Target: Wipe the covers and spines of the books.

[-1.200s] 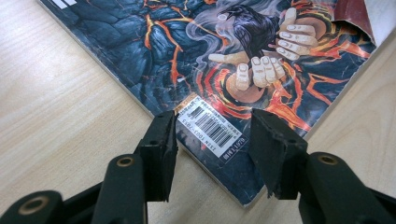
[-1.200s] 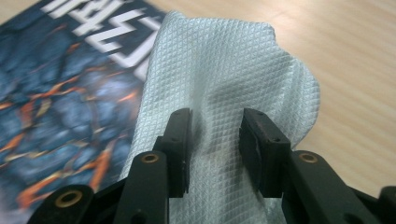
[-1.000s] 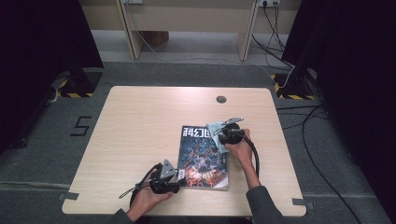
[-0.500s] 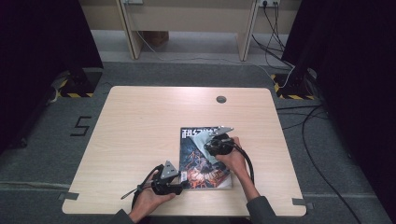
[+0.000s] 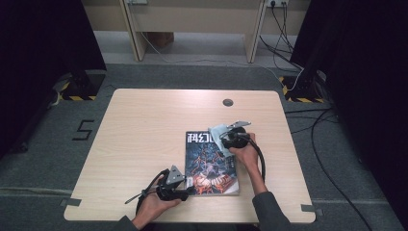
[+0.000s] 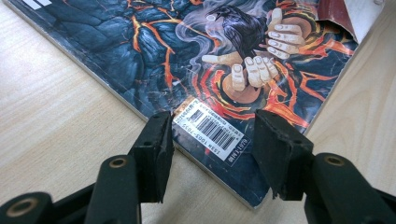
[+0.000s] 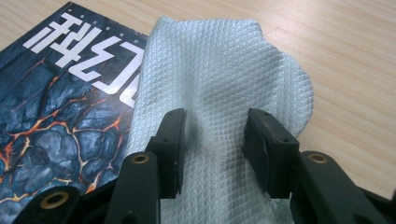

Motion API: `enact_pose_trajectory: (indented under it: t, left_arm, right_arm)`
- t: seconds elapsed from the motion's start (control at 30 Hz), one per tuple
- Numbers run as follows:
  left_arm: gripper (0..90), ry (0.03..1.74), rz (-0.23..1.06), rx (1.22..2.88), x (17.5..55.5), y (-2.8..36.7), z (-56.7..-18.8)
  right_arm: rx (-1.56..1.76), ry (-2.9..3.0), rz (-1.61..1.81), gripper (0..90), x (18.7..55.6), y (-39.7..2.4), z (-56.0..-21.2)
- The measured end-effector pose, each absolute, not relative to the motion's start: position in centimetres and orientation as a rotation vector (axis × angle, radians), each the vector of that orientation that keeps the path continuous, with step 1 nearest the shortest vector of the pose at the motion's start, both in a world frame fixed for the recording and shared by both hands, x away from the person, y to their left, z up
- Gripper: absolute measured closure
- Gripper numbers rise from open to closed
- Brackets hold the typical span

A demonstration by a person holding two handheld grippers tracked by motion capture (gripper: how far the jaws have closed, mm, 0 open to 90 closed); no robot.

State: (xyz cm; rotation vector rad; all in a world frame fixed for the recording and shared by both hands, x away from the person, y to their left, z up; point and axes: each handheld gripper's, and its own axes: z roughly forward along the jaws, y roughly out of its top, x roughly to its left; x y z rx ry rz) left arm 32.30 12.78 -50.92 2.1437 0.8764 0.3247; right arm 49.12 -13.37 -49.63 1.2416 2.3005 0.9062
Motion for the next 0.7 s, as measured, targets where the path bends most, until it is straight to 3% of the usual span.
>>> enact_pose_trajectory:
  t: [0.43,0.7]
  left_arm:
    - [45.7,0.882,0.317,2.138,32.4,12.8,-51.0]
    - [44.2,0.886,0.312,2.134,32.5,12.9,-51.0]
  right_arm:
    - [1.131,2.405,0.944,56.4,48.0,-10.2,-49.7]
    - [1.168,2.368,0.91,56.1,48.3,-10.5,-49.6]
